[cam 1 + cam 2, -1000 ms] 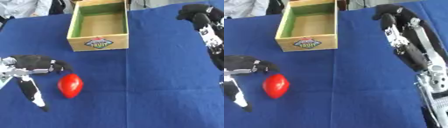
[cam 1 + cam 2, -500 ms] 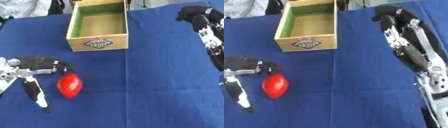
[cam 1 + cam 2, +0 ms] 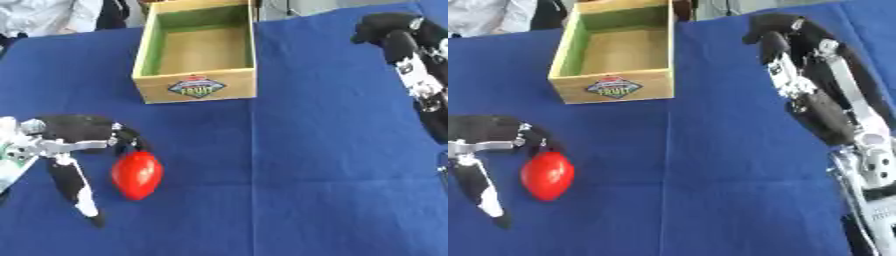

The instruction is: Pick up objects on the table and place them in the box.

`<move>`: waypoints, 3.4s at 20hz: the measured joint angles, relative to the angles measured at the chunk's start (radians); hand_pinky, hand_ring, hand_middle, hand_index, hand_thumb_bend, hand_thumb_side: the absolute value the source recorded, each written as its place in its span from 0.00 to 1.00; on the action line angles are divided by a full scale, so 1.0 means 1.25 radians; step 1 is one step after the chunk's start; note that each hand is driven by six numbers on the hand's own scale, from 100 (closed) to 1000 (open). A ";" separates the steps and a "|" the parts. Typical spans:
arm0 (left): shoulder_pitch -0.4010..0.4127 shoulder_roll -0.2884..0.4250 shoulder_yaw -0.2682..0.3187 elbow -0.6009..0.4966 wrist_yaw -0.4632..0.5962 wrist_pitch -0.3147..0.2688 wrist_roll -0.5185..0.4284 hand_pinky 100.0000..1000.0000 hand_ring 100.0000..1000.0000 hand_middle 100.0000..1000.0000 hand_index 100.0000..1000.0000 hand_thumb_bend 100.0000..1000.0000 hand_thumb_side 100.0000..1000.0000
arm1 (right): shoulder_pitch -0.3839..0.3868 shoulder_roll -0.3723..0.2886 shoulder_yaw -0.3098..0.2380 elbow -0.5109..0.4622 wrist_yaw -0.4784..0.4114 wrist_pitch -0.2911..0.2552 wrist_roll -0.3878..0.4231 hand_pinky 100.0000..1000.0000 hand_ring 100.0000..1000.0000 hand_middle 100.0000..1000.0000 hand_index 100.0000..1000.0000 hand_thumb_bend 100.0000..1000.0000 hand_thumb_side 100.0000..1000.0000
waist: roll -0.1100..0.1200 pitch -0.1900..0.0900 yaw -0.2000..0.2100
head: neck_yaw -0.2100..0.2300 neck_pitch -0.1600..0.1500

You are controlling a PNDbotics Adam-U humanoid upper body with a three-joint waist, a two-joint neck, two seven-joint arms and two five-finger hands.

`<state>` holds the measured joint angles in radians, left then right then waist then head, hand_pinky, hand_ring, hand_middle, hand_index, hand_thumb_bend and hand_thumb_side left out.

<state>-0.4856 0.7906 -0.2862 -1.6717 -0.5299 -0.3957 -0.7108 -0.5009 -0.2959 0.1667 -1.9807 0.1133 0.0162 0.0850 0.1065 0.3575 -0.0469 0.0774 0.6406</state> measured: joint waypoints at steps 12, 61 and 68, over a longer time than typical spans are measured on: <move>-0.006 -0.008 -0.009 0.018 -0.004 -0.026 0.026 0.00 0.23 0.37 0.63 0.56 0.39 | 0.004 0.001 0.000 0.000 0.000 0.002 0.002 0.94 0.86 0.62 0.79 0.00 0.71 | 0.000 0.000 0.000 | 0.000 0.000; -0.290 0.028 0.199 0.297 0.118 -0.045 0.355 0.00 0.09 0.24 0.47 0.37 0.54 | -0.014 -0.013 0.017 0.000 -0.022 0.002 0.009 0.94 0.86 0.61 0.79 0.00 0.69 | 0.048 0.006 -0.052 | 0.030 -0.028; -0.325 -0.002 0.221 0.420 0.079 -0.068 0.460 0.00 0.09 0.24 0.46 0.41 0.53 | -0.067 -0.013 0.035 0.000 -0.038 -0.021 0.019 0.94 0.86 0.62 0.79 0.00 0.74 | 0.063 0.013 -0.111 | 0.072 -0.029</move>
<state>-0.8923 0.7883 -0.0099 -1.1466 -0.4315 -0.4810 -0.1363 -0.5849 -0.3123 0.2108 -1.9807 0.0658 -0.0095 0.1085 0.1856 0.3735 -0.1854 0.1671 0.6039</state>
